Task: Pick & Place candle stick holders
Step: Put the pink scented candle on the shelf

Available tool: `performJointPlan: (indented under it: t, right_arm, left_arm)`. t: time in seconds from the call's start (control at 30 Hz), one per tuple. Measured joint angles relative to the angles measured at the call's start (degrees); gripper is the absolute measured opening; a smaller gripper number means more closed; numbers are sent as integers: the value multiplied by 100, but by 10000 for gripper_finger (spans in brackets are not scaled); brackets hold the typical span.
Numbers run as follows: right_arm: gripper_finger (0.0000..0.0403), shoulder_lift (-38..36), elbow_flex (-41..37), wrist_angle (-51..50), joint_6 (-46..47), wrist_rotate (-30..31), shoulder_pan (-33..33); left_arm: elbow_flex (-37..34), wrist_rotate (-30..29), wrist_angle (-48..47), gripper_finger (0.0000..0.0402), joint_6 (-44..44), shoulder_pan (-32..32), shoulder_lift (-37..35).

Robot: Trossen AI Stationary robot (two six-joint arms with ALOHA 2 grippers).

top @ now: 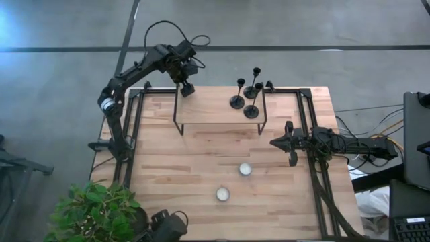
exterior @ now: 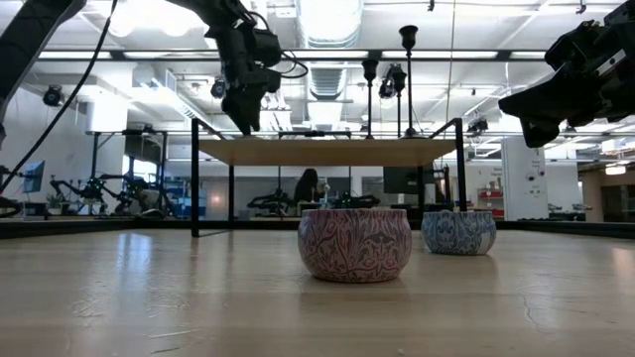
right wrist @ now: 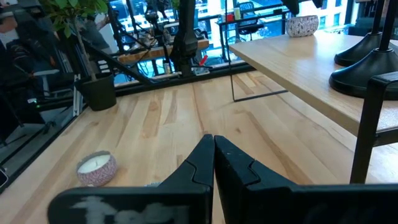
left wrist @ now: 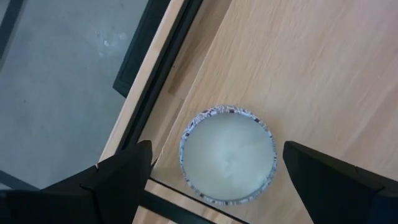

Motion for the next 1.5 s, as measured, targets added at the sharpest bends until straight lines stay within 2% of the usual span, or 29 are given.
performJointPlan:
  t: [0.23, 0.47, 0.57, 0.73, 0.87, 1.0, 1.17, 1.33, 1.5]
  right_arm:
    - [9, 1, 0, 0, 0, 0, 0]
    - [9, 1, 0, 0, 0, 0, -1]
    - [9, 1, 0, 0, 0, -1, -1]
    - [9, 1, 0, 0, 0, -2, 1]
    - [9, 1, 0, -2, 0, -2, 1]
    - [9, 1, 0, 0, 0, 0, -1]
    - [9, 1, 0, 0, 0, -2, 1]
    - [9, 1, 0, 0, 0, 0, 0]
    - [9, 1, 0, 0, 0, -2, 1]
  left_arm:
    - [315, 7, -251, 367, -191, -60, 0]
    - [1104, 88, -270, 367, -478, -163, -2]
    - [1617, 421, -306, 367, -646, -217, -2]
    - [2511, 1424, -309, 367, -710, -349, -17]
    - [2258, 1734, 162, 367, -772, -670, -395]
    - [2115, 1476, 210, 367, -221, -1292, -669]
    - [2108, 564, 217, 367, 246, -2143, -815]
    - [2083, 461, 235, 367, 52, -2665, -804]
    - [1677, 463, 257, 367, 23, -2863, -787]
